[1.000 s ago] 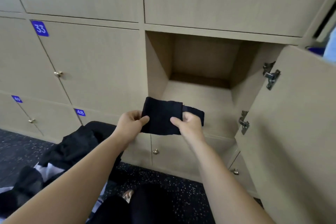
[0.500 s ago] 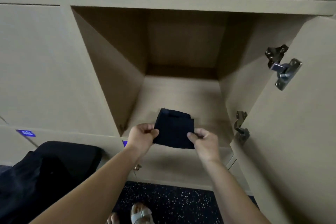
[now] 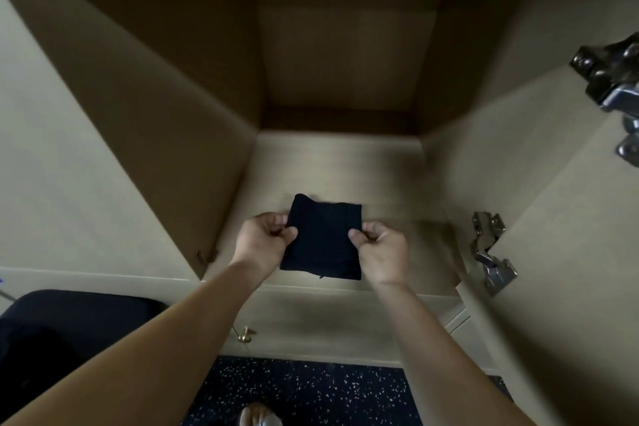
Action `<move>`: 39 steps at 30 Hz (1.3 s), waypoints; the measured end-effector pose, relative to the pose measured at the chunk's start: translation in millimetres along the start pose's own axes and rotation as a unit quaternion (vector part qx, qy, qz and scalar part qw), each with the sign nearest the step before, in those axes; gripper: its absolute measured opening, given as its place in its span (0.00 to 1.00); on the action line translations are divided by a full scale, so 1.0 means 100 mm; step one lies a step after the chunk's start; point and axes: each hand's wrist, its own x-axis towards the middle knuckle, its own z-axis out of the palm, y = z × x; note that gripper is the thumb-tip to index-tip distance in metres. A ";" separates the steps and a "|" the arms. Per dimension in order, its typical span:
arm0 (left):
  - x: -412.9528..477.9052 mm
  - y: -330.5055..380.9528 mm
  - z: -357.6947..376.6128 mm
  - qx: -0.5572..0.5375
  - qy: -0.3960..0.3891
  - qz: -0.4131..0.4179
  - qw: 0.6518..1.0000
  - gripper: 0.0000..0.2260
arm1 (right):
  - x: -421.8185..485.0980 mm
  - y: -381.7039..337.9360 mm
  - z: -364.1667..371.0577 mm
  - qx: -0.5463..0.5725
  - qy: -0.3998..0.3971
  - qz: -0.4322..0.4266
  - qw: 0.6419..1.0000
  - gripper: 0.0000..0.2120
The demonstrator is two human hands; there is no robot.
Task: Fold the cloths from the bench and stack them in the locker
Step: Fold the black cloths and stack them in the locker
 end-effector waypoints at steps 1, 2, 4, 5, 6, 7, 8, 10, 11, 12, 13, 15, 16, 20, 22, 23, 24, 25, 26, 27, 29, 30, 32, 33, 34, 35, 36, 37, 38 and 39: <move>0.01 -0.05 0.01 0.003 -0.004 -0.001 1.000 0.08 | 0.00 0.04 0.02 0.004 0.001 0.006 1.000 0.02; 0.02 -0.09 0.03 0.007 -0.006 -0.003 1.000 0.08 | -0.01 0.07 0.03 0.004 0.001 0.010 1.000 0.02; 0.04 -0.16 0.05 0.022 0.004 -0.005 1.000 0.07 | 0.00 0.12 0.05 -0.003 0.005 0.007 1.000 0.03; 0.05 -0.19 0.06 0.028 0.011 -0.004 1.000 0.07 | 0.01 0.14 0.06 -0.005 0.008 0.004 1.000 0.06; 0.06 -0.21 0.07 0.032 0.015 -0.003 0.999 0.08 | 0.01 0.15 0.06 -0.009 0.010 0.003 1.000 0.09; 0.07 -0.21 0.08 0.036 0.016 -0.001 0.999 0.09 | 0.01 0.15 0.06 -0.015 0.010 -0.002 1.000 0.12; 0.07 -0.21 0.09 0.045 0.015 0.003 0.999 0.11 | -0.01 0.13 0.06 -0.031 0.011 -0.012 0.999 0.15; 0.07 -0.21 0.10 0.080 0.014 0.030 0.996 0.17 | -0.05 0.10 0.03 -0.100 0.030 -0.066 0.992 0.19; 0.06 -0.21 0.10 0.113 0.014 0.054 0.992 0.19 | -0.08 0.08 0.01 -0.163 0.052 -0.123 0.978 0.21; 0.04 -0.21 0.09 0.160 0.017 0.090 0.983 0.22 | -0.11 0.06 0.00 -0.228 0.073 -0.199 0.950 0.22; 0.03 -0.20 0.08 0.215 0.020 0.141 0.966 0.24 | -0.11 0.05 -0.01 -0.285 0.079 -0.275 0.915 0.21; 0.02 -0.18 0.07 0.341 -0.005 0.235 0.910 0.25 | -0.09 0.09 0.01 -0.367 0.084 -0.371 0.849 0.19; 0.02 -0.16 0.07 0.397 -0.036 0.258 0.880 0.25 | -0.08 0.12 0.02 -0.387 0.083 -0.386 0.833 0.18; 0.08 -0.18 0.08 0.493 -0.115 0.211 0.836 0.24 | -0.07 0.14 0.04 -0.404 0.033 -0.335 0.851 0.18; 0.10 -0.19 0.06 0.482 -0.130 0.194 0.844 0.24 | -0.09 0.07 0.02 -0.403 -0.012 -0.288 0.869 0.20; 0.09 -0.20 0.05 0.481 -0.136 0.192 0.844 0.24 | -0.09 0.04 0.00 -0.417 -0.048 -0.258 0.870 0.23; 0.07 -0.19 0.03 0.483 -0.139 0.192 0.843 0.24 | -0.09 0.02 -0.02 -0.428 -0.085 -0.231 0.870 0.24; 0.03 -0.19 0.00 0.482 -0.137 0.195 0.843 0.24 | -0.10 -0.03 -0.04 -0.433 -0.113 -0.209 0.870 0.25; -0.02 -0.16 -0.03 0.476 -0.132 0.199 0.846 0.24 | -0.12 -0.08 -0.06 -0.431 -0.127 -0.195 0.872 0.25; -0.08 -0.13 -0.08 0.470 -0.126 0.199 0.851 0.24 | -0.15 -0.16 -0.09 -0.423 -0.130 -0.190 0.877 0.25; -0.25 -0.07 -0.20 0.464 -0.118 0.201 0.855 0.24 | -0.27 -0.31 -0.14 -0.414 -0.121 -0.194 0.881 0.24; -0.34 -0.04 -0.28 0.468 -0.114 0.204 0.853 0.25 | -0.34 -0.38 -0.16 -0.410 -0.116 -0.201 0.882 0.24; -0.54 0.02 -0.44 0.487 -0.101 0.208 0.843 0.26 | -0.51 -0.51 -0.16 -0.407 -0.112 -0.214 0.881 0.24; -0.66 0.05 -0.53 0.498 -0.093 0.204 0.838 0.27 | -0.62 -0.57 -0.16 -0.405 -0.117 -0.217 0.881 0.24; -0.78 0.09 -0.63 0.507 -0.082 0.197 0.835 0.27 | -0.73 -0.63 -0.15 -0.402 -0.124 -0.218 0.881 0.24; -0.90 0.11 -0.73 0.514 -0.069 0.190 0.834 0.27 | -0.85 -0.69 -0.14 -0.399 -0.131 -0.222 0.880 0.25; -1.03 0.14 -0.84 0.518 -0.055 0.184 0.834 0.27 | -0.98 -0.76 -0.13 -0.399 -0.136 -0.231 0.877 0.25; -1.15 0.15 -0.96 0.521 -0.038 0.180 0.834 0.27 | -1.11 -0.82 -0.13 -0.401 -0.139 -0.241 0.873 0.25; -1.27 0.15 -1.08 0.523 -0.023 0.178 0.833 0.26 | -1.25 -0.88 -0.12 -0.400 -0.141 -0.253 0.869 0.24; -1.41 0.13 -1.20 0.524 -0.009 0.173 0.834 0.25 | -1.39 -0.95 -0.10 -0.399 -0.145 -0.265 0.866 0.24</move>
